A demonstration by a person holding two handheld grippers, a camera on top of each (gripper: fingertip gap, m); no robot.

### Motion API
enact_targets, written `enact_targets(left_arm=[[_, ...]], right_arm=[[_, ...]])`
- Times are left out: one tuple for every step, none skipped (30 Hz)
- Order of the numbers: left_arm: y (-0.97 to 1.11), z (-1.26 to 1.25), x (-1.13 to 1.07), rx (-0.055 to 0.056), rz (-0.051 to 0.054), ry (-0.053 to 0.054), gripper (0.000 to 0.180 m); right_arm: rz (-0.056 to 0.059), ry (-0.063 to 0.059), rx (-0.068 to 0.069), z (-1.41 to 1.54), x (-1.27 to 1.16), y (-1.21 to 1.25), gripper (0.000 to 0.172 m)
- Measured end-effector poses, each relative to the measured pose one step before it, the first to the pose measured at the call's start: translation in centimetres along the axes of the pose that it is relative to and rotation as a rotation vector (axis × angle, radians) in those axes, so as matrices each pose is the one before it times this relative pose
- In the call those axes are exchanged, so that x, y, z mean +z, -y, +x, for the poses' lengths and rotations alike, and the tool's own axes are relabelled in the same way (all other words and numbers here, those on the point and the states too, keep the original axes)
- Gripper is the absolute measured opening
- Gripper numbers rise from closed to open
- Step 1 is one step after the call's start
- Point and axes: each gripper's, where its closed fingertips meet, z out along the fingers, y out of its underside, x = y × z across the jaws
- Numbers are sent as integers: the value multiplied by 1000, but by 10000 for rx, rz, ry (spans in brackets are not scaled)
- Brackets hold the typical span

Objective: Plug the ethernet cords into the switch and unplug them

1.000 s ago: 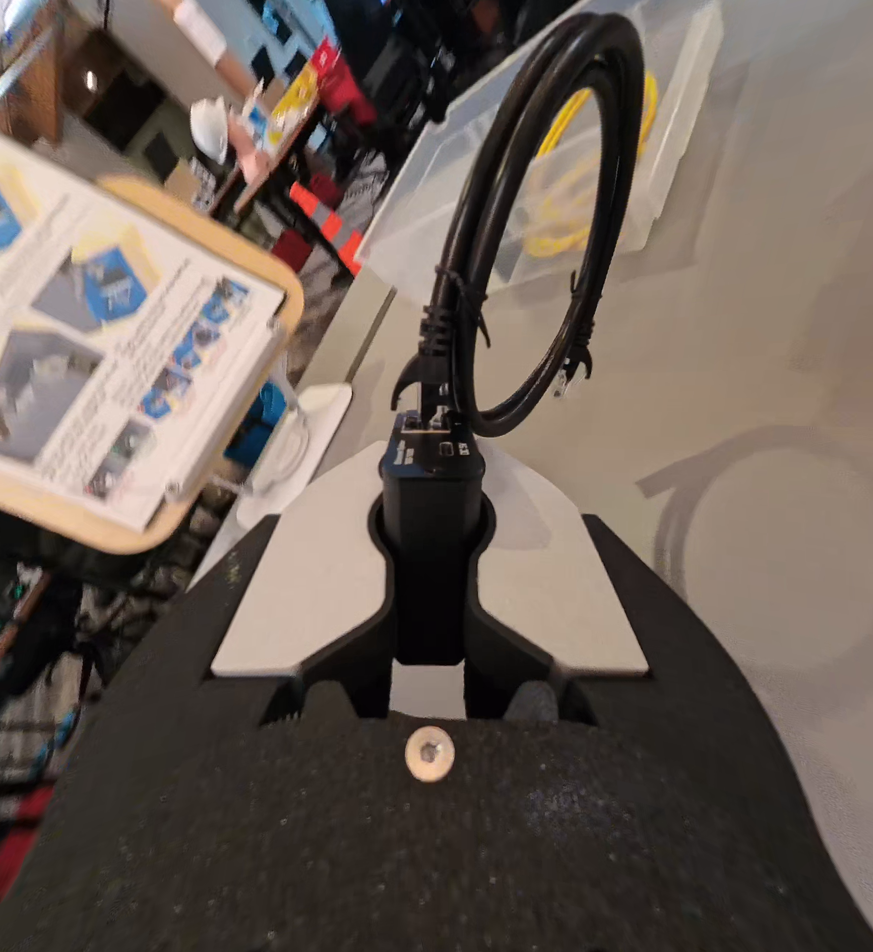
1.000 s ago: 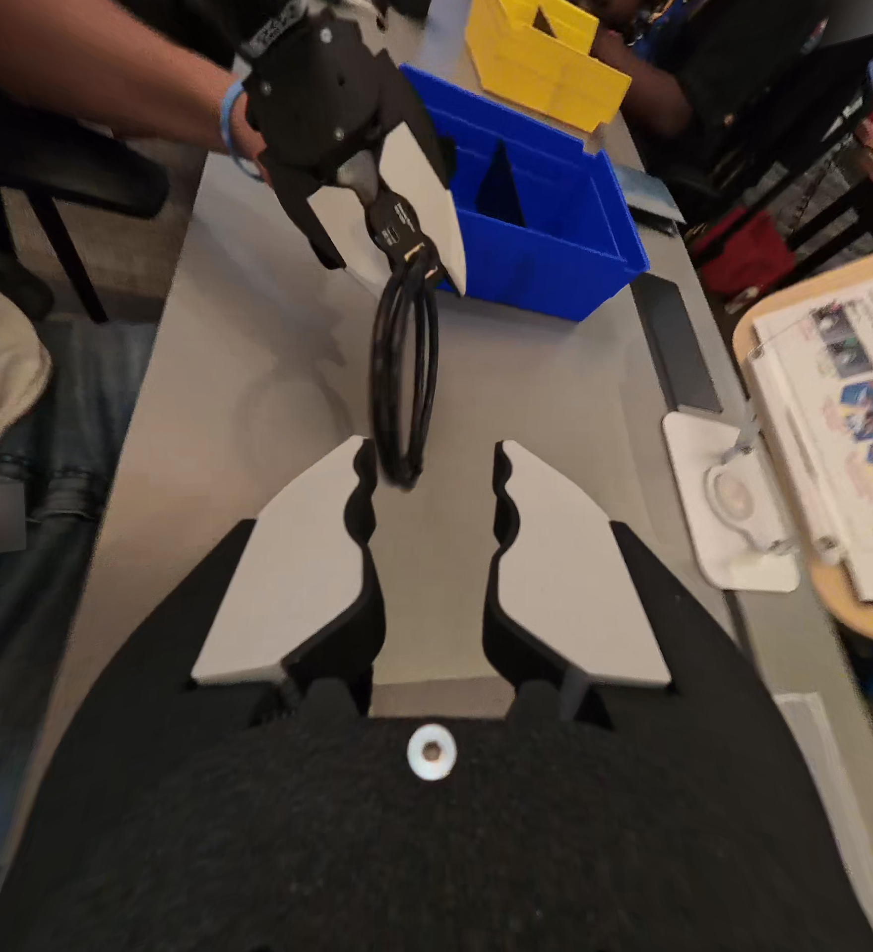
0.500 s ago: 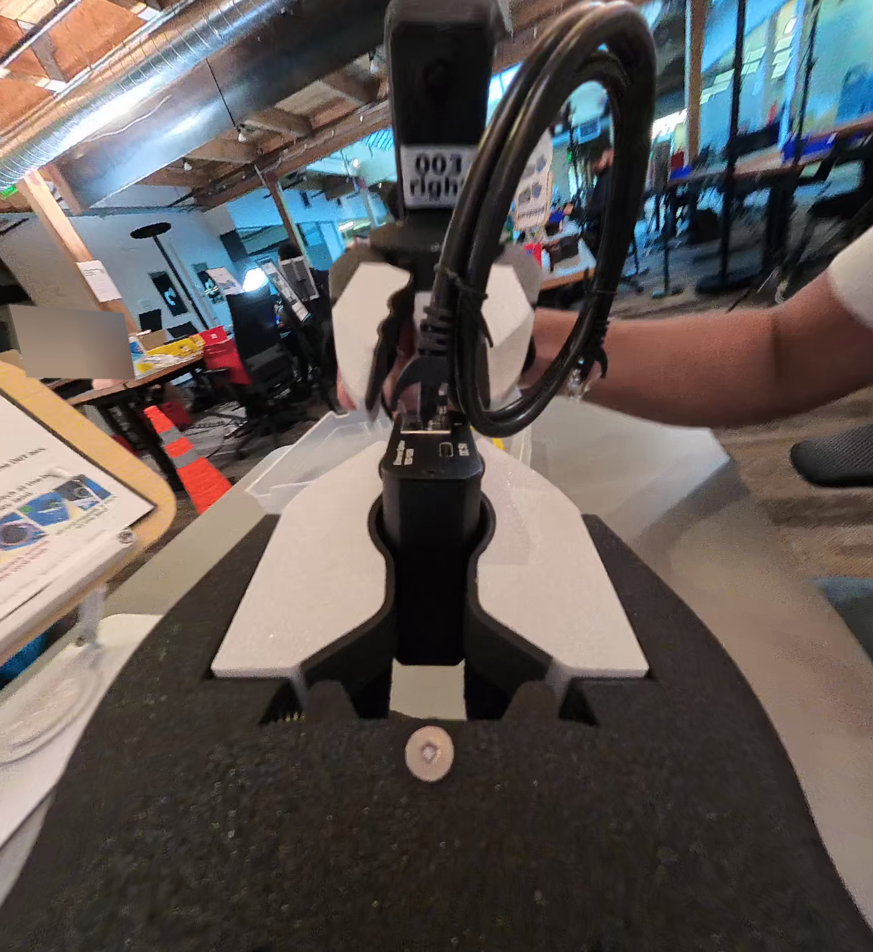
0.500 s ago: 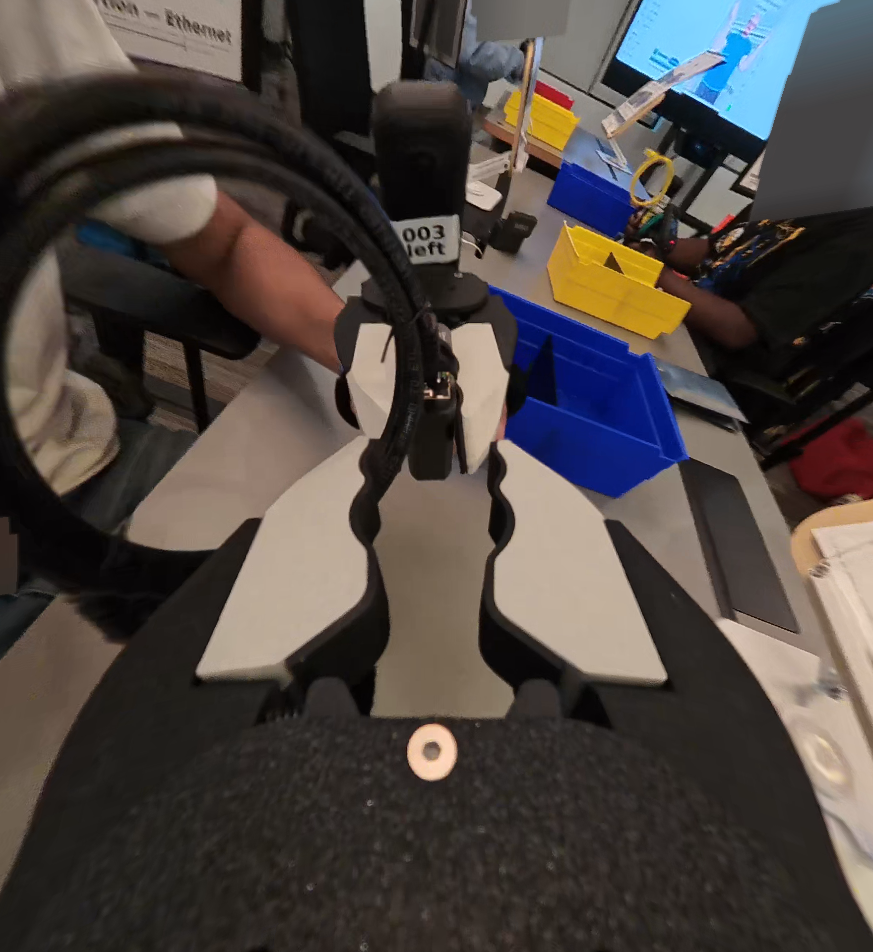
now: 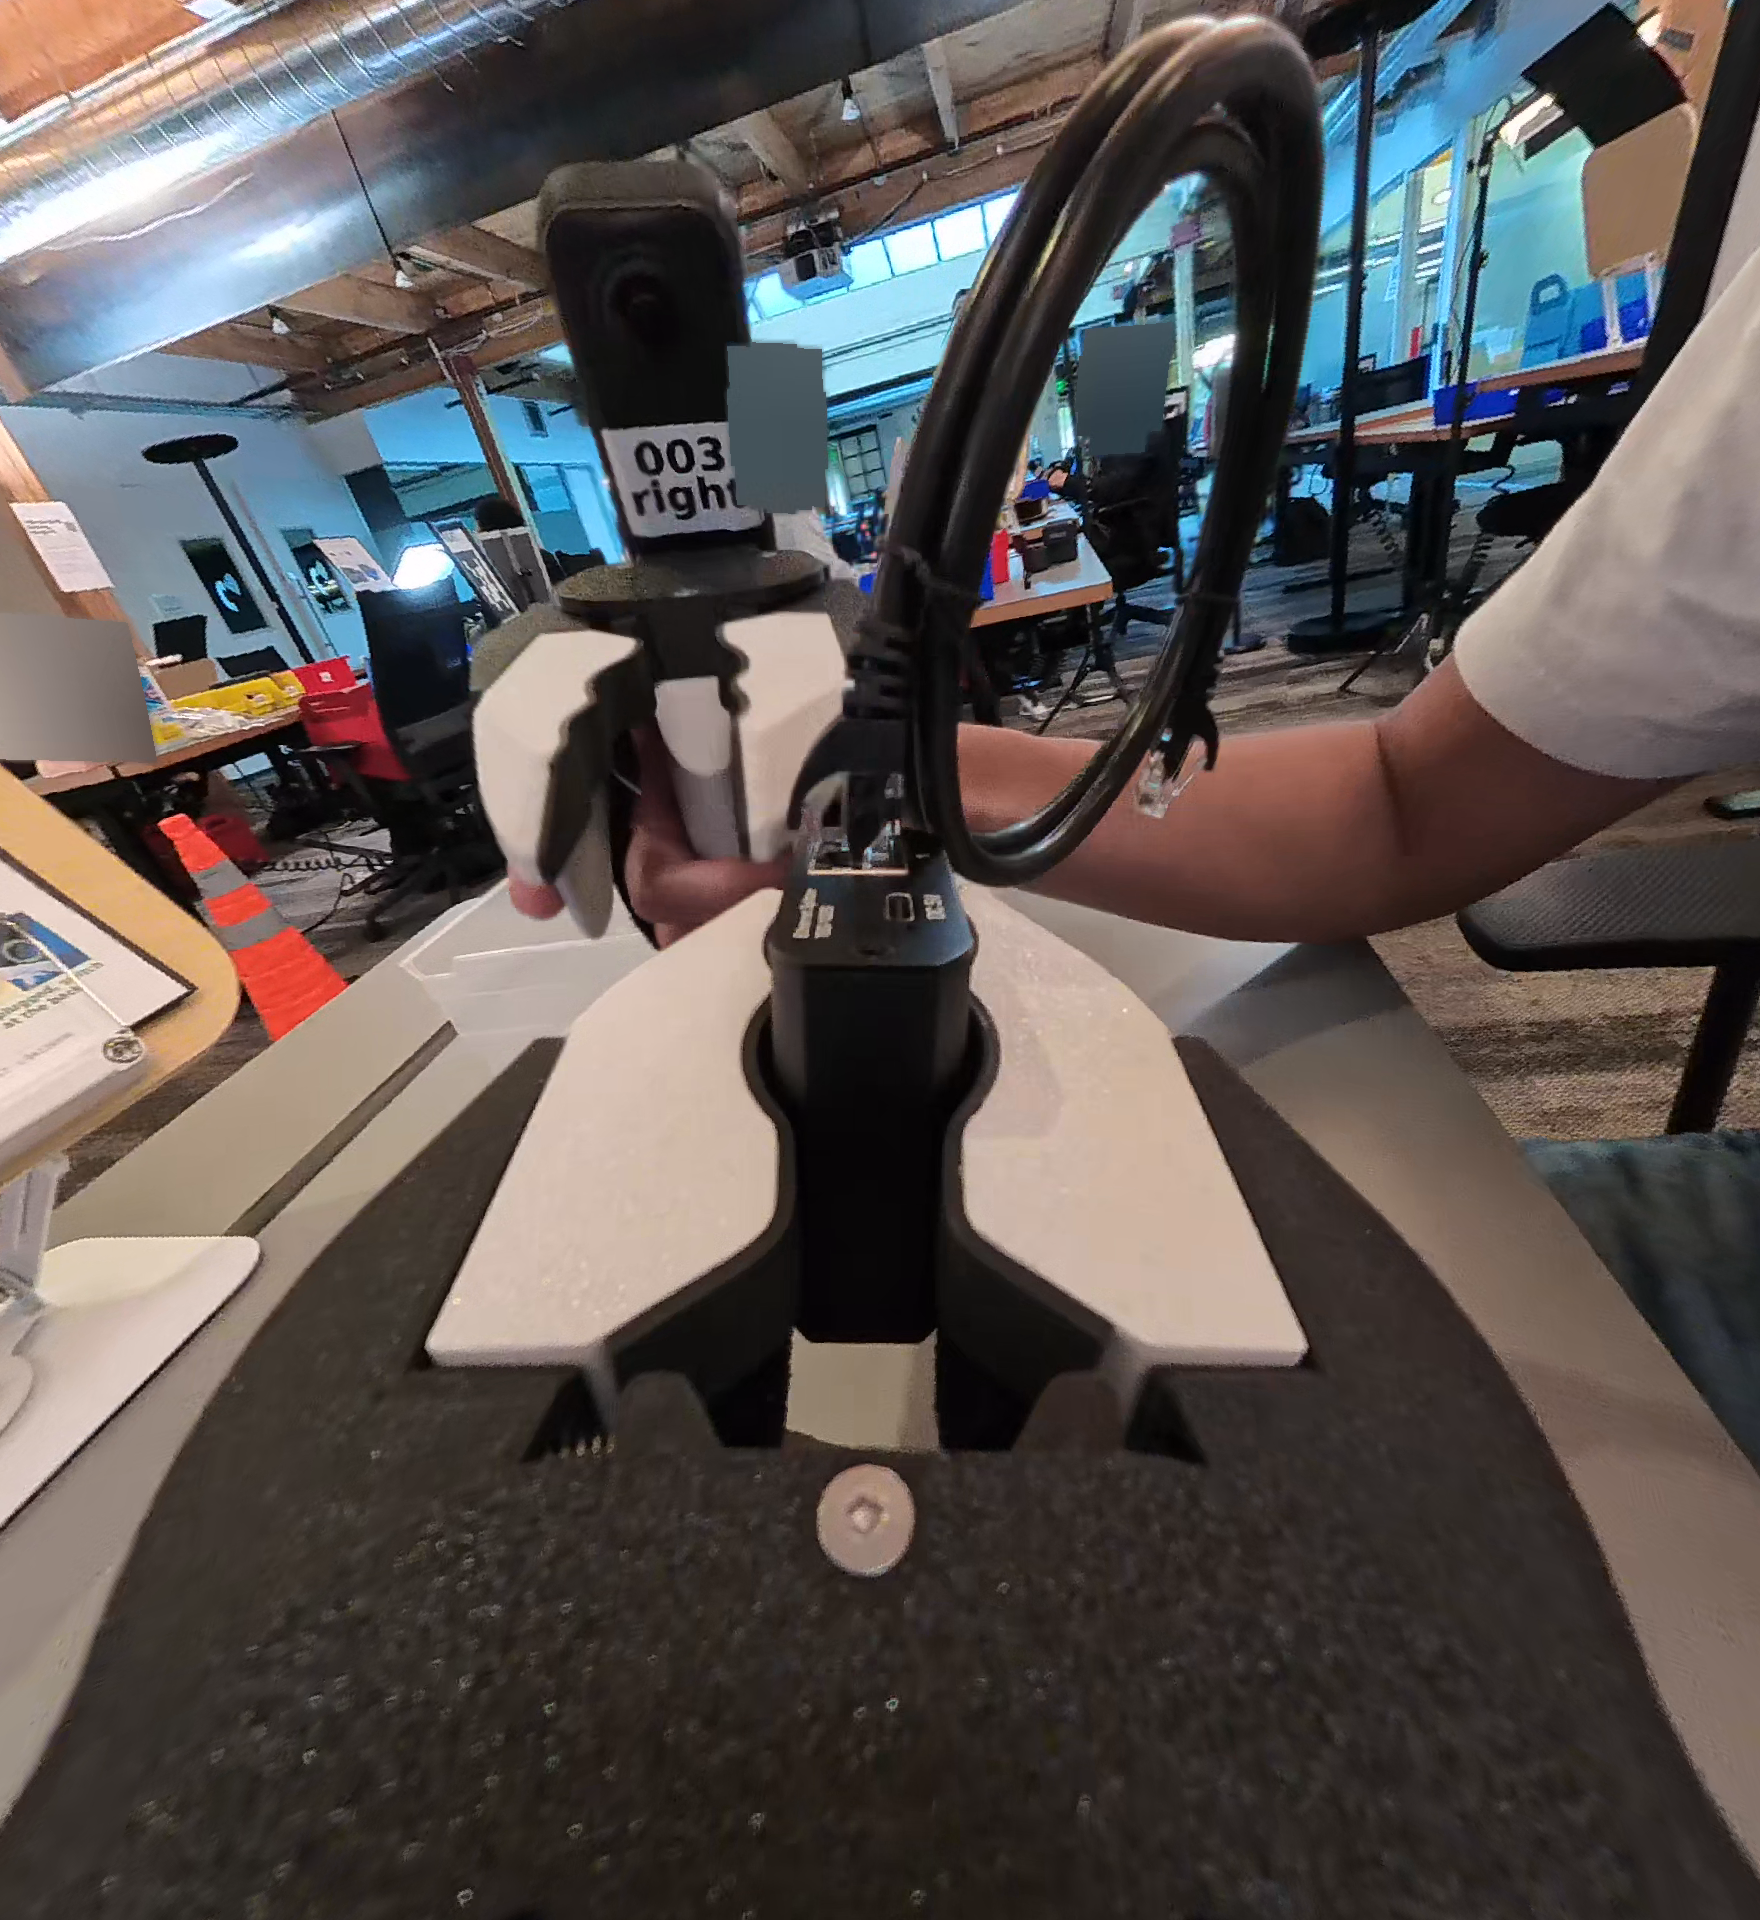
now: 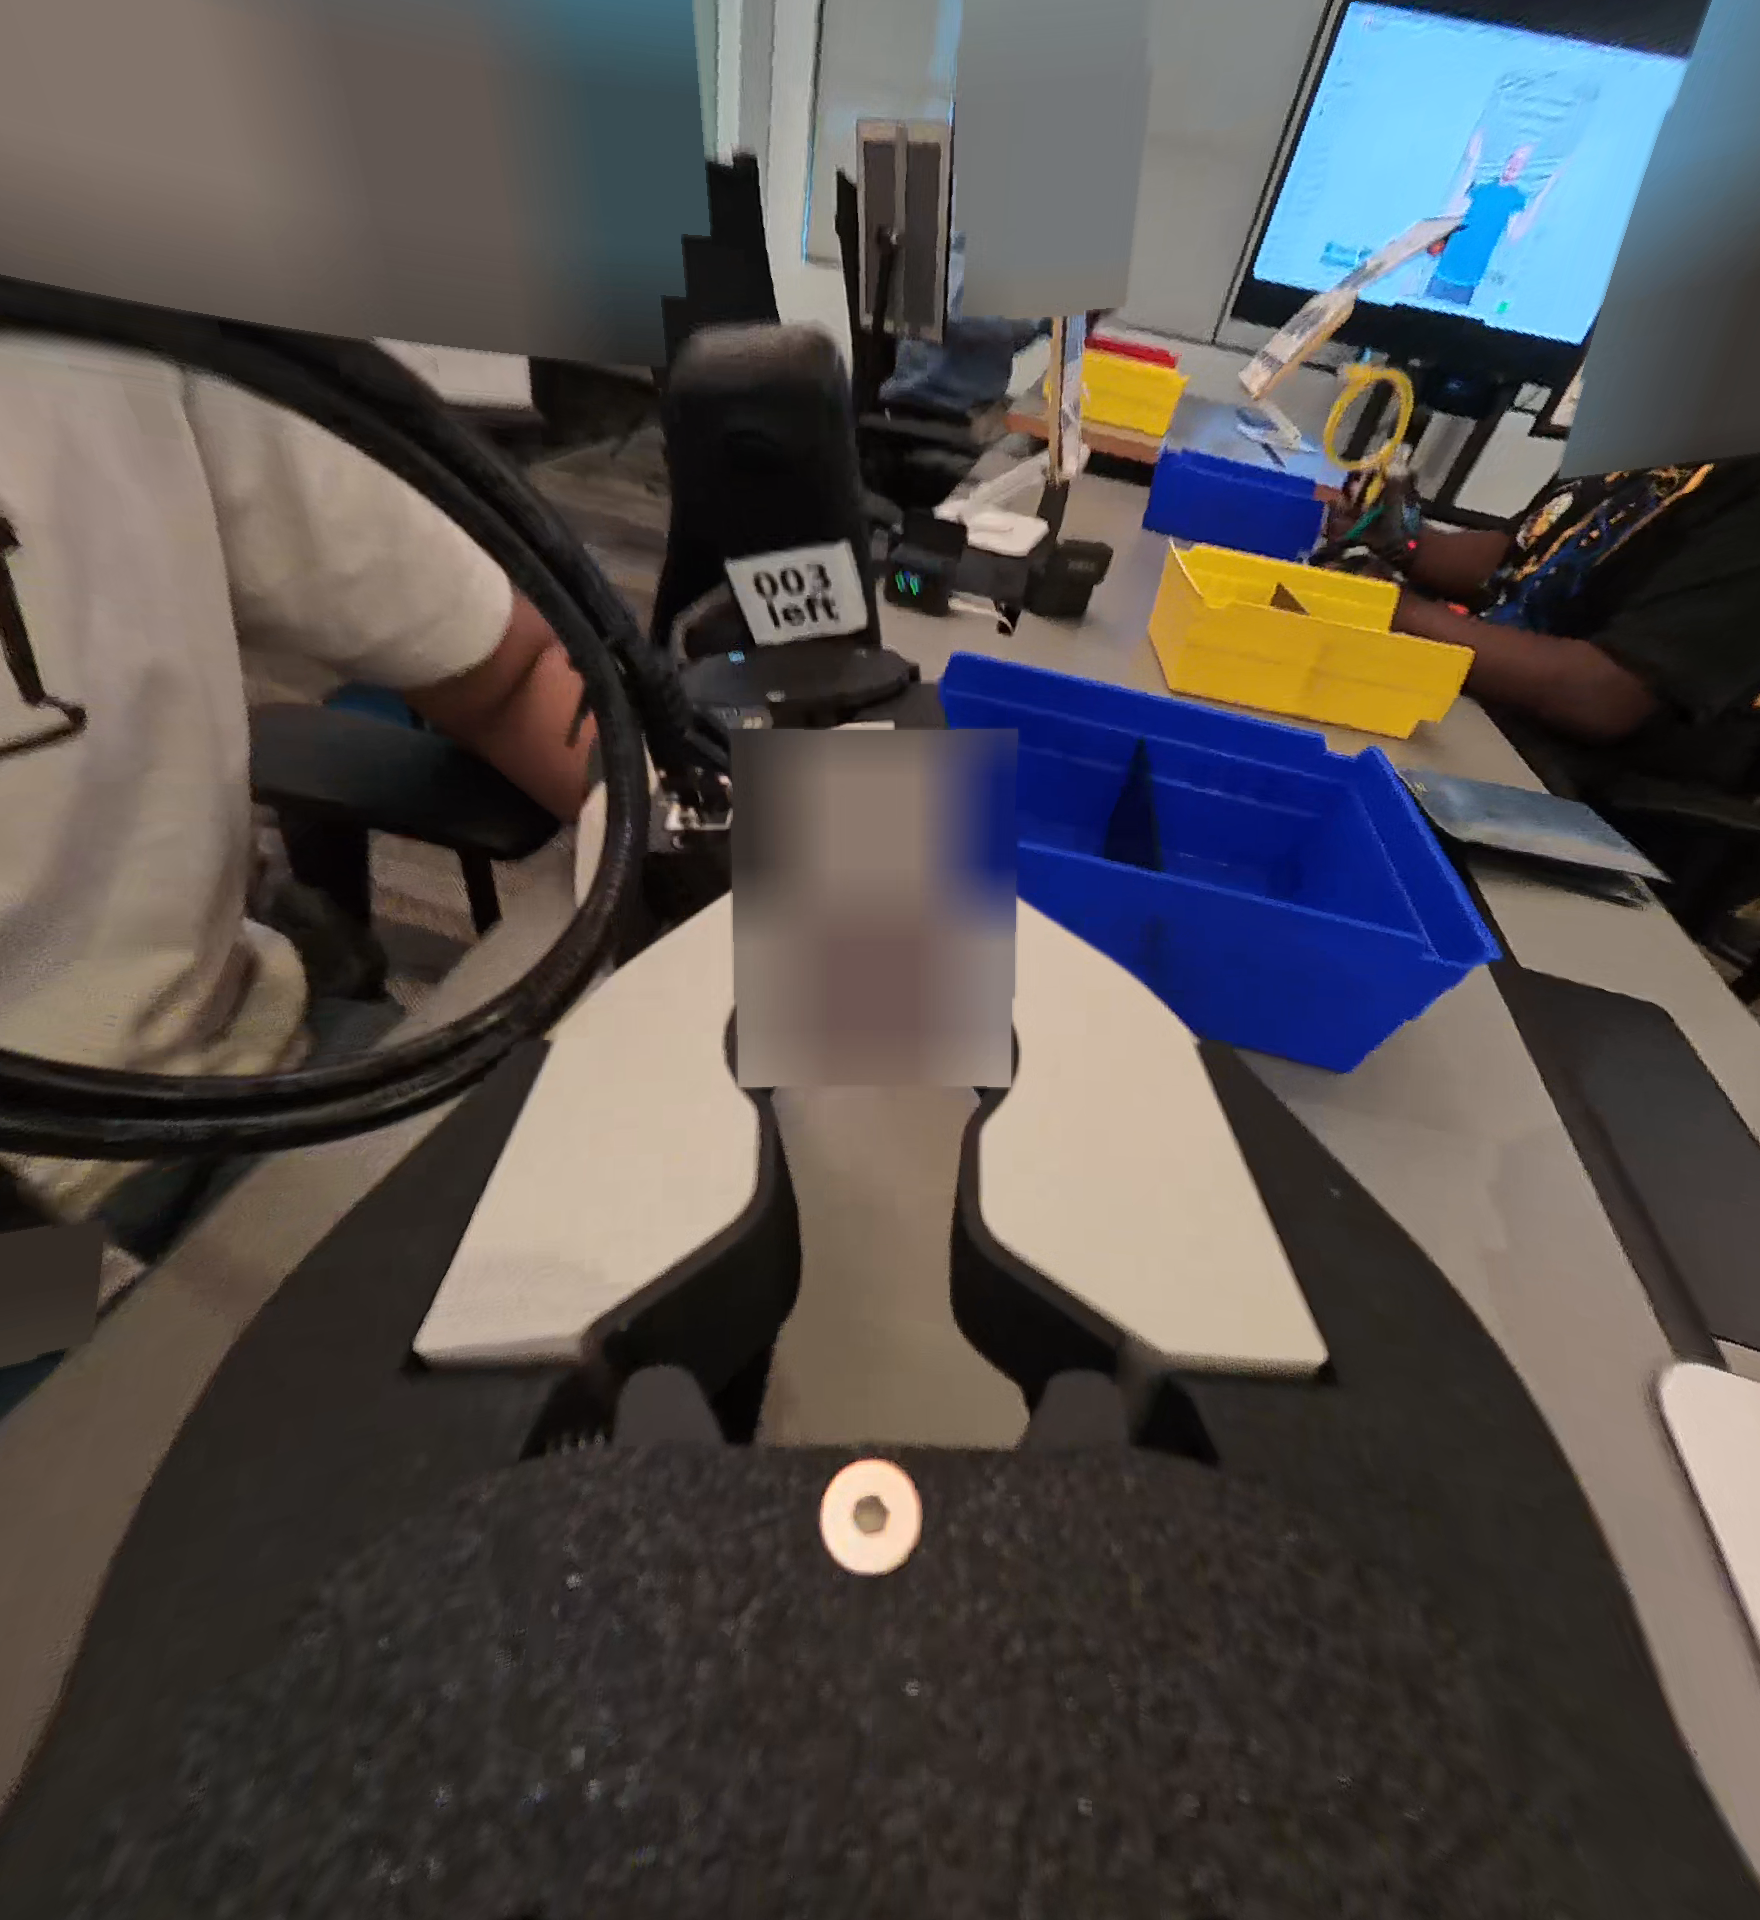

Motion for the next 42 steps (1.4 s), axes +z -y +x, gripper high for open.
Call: enact_targets(left_arm=[[-38, 72, -8, -155, 38, -75, 25], [-34, 17, -18, -146, 40, -39, 25], [-13, 19, -57, -103, 61, -35, 25], [58, 63, -81, -87, 100, -59, 25], [-57, -48, -61, -96, -3, 9, 25], [-40, -42, -38, -52, 1, -5, 25], [-57, 45, -7, -33, -7, -50, 25], [-75, 24, 16, -28, -14, -19, 25], [35, -54, 2, -20, 49, 48, 25], [15, -7, 20, -53, -5, 1, 25], [39, -7, 10, -59, 6, -12, 25], [46, -69, -5, -34, 16, 38, 25], [-53, -63, -10, -15, -29, 27, 25], [-111, -42, -17, -13, -49, 14, 25], [-99, -80, -24, -15, -28, 53, 25], [-113, -68, 22, -28, -50, 52, 25], [-93, 84, 50, -58, -56, -50, 25], [-64, 205, 73, -74, -35, -127, 25], [-34, 233, 83, -83, -22, -138, 25], [-64, 249, 90, -65, -38, -137, 25], [-179, 192, 98, -39, -94, -112, 25], [-255, -2, 114, -5, -97, 7, 25], [-246, -187, 82, -11, -88, 106, 25], [-197, -239, 48, -54, -100, 105, 25], [-223, -299, 31, -19, -154, 145, 25], [-322, -512, 24, 56, -237, 310, 25], [-458, -586, 8, 103, -325, 351, 25], [-515, -493, -12, 153, -332, 284, 26], [-579, -524, 17, 176, -352, 310, 26], [-569, -538, 24, 105, -327, 323, 26], [-520, -392, 62, 27, -266, 198, 26], [-392, -245, 71, 38, -168, 118, 26], [-325, -168, 90, 86, -120, 102, 26], [-360, -70, 134, 79, -178, 38, 26], [-215, 94, 113, -11, -97, -74, 26], [92, 324, 33, -113, 117, -231, 26], [360, 500, -80, -178, 310, -352, 26], [566, 578, -183, -237, 416, -427, 26], [668, 575, -257, -211, 456, -421, 26], [686, 449, -304, -154, 430, -325, 25], [630, 258, -295, -123, 369, -192, 25], [521, 157, -275, -131, 295, -151, 25]], right_arm=[[-281, -14, -239, -201, 478, -338, 31], [-64, 152, -148, -420, 376, -35, 31], [25, 211, -63, -456, 284, 121, 31], [10, 138, -24, -282, 154, 98, 29], [11, 72, 0, -157, 86, 75, 33], [50, 85, 1, -168, 10, 112, 32], [62, 60, 18, -125, 31, 85, 31], [3, 48, 31, -116, 75, -18, 31], [39, 56, 37, -128, 30, 15, 29], [100, 49, 19, -160, 24, 94, 28], [185, 72, -18, -246, 25, 189, 26], [174, 88, -21, -276, 45, 142, 24], [126, 61, 1, -232, 80, 66, 21], [91, -76, 20, 6, 68, -11, 20], [80, -118, 65, 107, 35, -22, 22], [71, -59, 66, 52, 3, -50, 21], [67, -32, 15, -22, -23, -34, 21], [46, -18, -35, -57, -27, -31, 23], [-25, 40, -53, -138, -66, -67, 24], [-72, 68, -52, -144, -59, -78, 26], [-217, -13, -56, 63, -100, -223, 32], [-310, -149, -56, 300, -173, -301, 37], [-257, -176, -104, 286, -176, -232, 41], [-165, -216, -150, 292, -208, -103, 40], [-36, -214, -135, 275, -280, 117, 38], [0, -118, -63, 188, -400, 196, 37], [-173, -239, 6, 426, -569, 27, 37], [-309, -427, -49, 717, -792, -102, 38], [-232, -496, -68, 845, -978, 31, 38], [-265, -536, 45, 1030, -1119, 68, 37], [-234, -429, 74, 999, -1131, 208, 36], [-57, -233, 28, 720, -990, 513, 34], [-55, 18, 11, 368, -677, 576, 30], [-270, 300, -49, -89, -184, 254, 29], [-537, 293, -85, -198, 436, -292, 28], [-790, 354, -182, -378, 958, -885, 33], [-889, 373, -235, -442, 1230, -1229, 38], [-649, 367, -300, -458, 1270, -1053, 37], [-263, 282, -273, -358, 1170, -643, 37], [2, 227, -144, -244, 945, -339, 36], [251, 281, 21, -274, 667, 41, 36], [577, 299, 172, -289, 366, 619, 36]])
